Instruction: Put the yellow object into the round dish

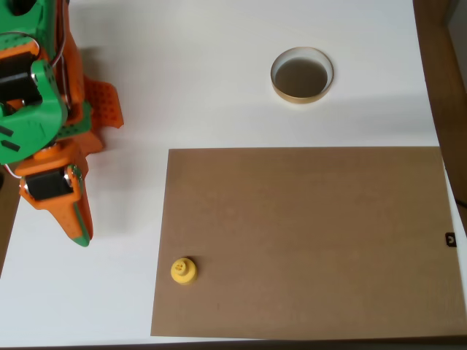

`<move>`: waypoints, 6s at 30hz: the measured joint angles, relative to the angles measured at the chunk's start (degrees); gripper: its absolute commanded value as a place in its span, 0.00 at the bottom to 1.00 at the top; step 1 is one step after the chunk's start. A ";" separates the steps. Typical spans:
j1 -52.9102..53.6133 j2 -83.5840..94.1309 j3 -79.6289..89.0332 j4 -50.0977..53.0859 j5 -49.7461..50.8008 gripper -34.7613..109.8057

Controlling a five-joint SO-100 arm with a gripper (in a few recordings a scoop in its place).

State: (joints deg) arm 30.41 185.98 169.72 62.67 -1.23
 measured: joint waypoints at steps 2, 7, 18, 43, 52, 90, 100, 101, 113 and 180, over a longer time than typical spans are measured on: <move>2.29 0.97 0.00 0.62 -0.35 0.24; 4.04 1.93 0.00 3.08 -0.88 0.24; 4.31 1.93 0.00 3.08 -0.88 0.24; 4.31 1.93 0.00 3.08 -0.88 0.24; 4.31 1.93 0.00 3.08 -0.88 0.24; 4.31 1.93 0.00 3.08 -0.88 0.24; 4.31 1.93 0.00 3.08 -0.88 0.24; 4.31 1.93 0.00 3.08 -0.88 0.24; 4.31 1.93 0.00 3.08 -0.88 0.24; -17.75 -43.07 -37.18 -1.05 -8.79 0.49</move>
State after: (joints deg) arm 12.66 142.91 132.54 61.61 -10.02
